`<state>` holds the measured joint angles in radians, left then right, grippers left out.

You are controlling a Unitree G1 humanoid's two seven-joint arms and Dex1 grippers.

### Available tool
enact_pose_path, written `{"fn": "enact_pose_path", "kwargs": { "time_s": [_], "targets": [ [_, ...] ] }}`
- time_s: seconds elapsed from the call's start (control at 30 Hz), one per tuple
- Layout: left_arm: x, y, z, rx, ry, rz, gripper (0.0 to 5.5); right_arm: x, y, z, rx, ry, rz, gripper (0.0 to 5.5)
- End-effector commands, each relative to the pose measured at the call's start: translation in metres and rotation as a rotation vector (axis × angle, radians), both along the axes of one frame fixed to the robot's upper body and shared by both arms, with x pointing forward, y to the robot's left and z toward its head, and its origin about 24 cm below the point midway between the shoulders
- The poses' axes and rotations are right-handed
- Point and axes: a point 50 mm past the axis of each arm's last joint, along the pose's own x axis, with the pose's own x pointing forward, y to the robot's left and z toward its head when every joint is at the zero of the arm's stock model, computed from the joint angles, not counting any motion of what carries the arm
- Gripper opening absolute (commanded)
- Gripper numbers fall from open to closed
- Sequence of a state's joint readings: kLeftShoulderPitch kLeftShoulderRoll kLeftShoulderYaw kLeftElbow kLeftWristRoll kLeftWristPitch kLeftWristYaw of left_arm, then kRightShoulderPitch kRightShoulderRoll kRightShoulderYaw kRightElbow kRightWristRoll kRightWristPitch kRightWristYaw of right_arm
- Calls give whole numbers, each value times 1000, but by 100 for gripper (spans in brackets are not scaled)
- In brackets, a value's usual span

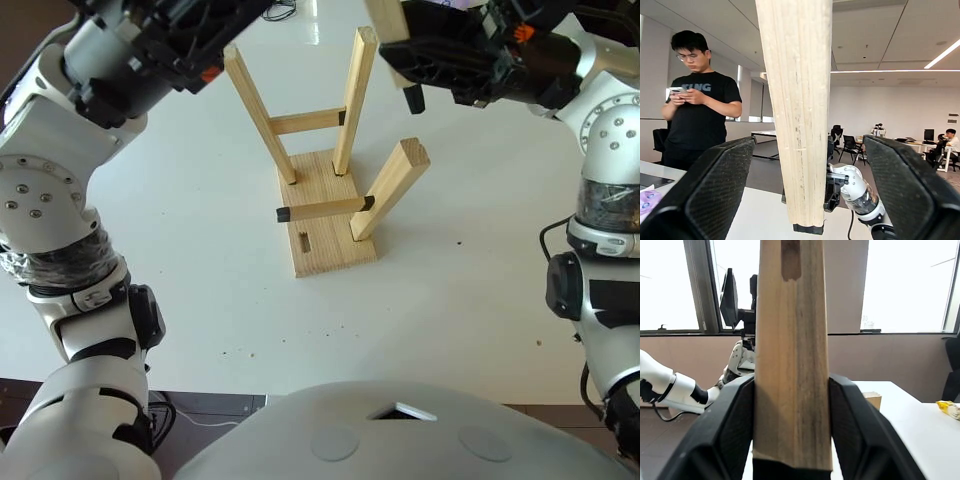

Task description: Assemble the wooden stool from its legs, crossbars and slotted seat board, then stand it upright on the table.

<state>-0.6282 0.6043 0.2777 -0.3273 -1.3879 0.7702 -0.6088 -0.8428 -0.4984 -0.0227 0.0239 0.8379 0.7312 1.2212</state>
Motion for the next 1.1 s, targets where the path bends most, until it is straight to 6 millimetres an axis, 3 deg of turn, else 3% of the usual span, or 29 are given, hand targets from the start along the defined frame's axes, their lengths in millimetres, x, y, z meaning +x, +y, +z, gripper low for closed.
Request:
{"fn": "enact_pose_path", "kwargs": {
  "time_s": [0.03,0.5,0.9,1.1],
  "targets": [
    [2,-5,3,68,-34,-34,395,0,7,13,-77,-90,114,204],
    [-16,-11,9,64,-148,-130,395,11,-1,11,-221,-119,164,204],
    [-14,-3,5,44,-149,-80,225,10,-5,12,-239,-136,180,204],
    [-10,0,2,54,-157,-55,220,11,-8,8,-244,-109,167,204]
  ]
}}
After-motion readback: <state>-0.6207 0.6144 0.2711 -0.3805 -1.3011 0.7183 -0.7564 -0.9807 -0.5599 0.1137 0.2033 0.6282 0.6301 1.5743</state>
